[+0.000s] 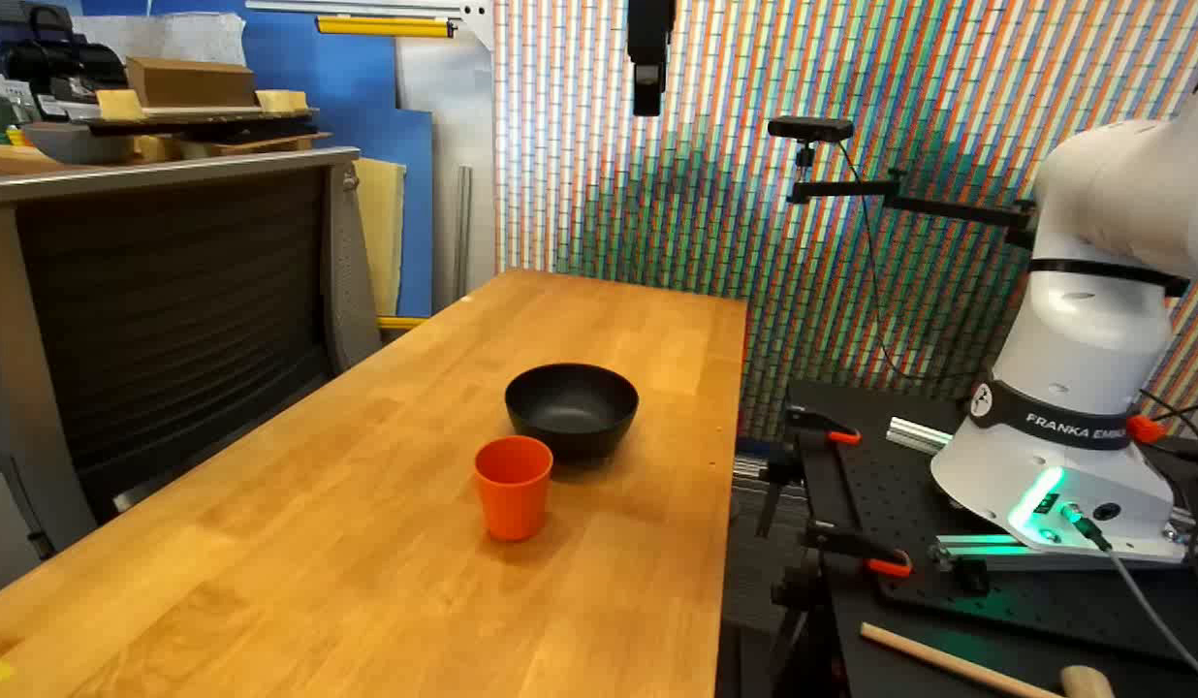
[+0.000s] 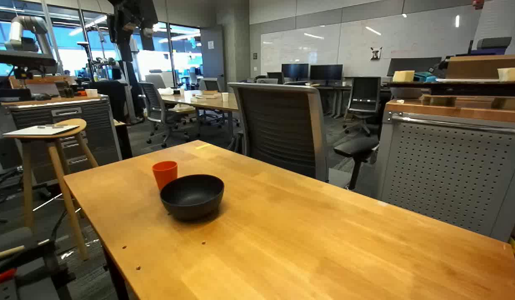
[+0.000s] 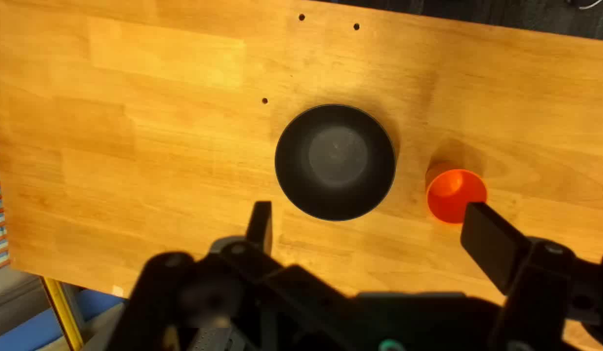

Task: Pick up the orange cup from the table and put it in the black bowl.

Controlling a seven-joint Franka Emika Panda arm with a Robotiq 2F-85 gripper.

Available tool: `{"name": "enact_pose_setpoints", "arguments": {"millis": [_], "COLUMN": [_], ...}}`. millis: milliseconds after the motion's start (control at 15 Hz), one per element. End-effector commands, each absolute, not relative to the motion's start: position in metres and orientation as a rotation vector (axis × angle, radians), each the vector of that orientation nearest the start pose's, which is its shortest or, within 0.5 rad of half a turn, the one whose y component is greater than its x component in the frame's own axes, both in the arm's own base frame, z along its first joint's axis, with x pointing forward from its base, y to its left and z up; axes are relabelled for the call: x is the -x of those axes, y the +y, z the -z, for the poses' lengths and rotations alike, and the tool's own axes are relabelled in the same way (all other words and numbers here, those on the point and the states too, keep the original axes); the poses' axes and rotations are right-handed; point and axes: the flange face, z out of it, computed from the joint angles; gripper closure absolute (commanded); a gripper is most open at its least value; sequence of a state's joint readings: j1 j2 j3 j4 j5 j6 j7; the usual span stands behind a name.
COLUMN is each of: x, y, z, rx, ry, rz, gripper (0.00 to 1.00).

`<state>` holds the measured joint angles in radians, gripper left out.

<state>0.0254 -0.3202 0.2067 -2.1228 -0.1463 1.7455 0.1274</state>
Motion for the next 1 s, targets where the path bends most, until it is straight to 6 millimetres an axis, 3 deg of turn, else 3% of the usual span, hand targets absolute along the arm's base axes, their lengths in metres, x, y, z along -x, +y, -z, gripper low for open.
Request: {"name": "enact_pose_setpoints", "arguments": {"millis": [0, 400, 600, 933], "x": [-0.444, -0.444, -0.459, -0.491], "y": [0.101, 0.101, 0.113, 0.162], "z": [-0.539, -0.543, -0.510, -0.440], "rx": [3.350, 3.350, 3.358, 3.348], "ry": [-0.205, -0.204, -0.168, -0.061], "rz": [-0.041, -0.027, -0.093, -0.151], "gripper": [0.00, 0.00, 0.00, 0.00]}}
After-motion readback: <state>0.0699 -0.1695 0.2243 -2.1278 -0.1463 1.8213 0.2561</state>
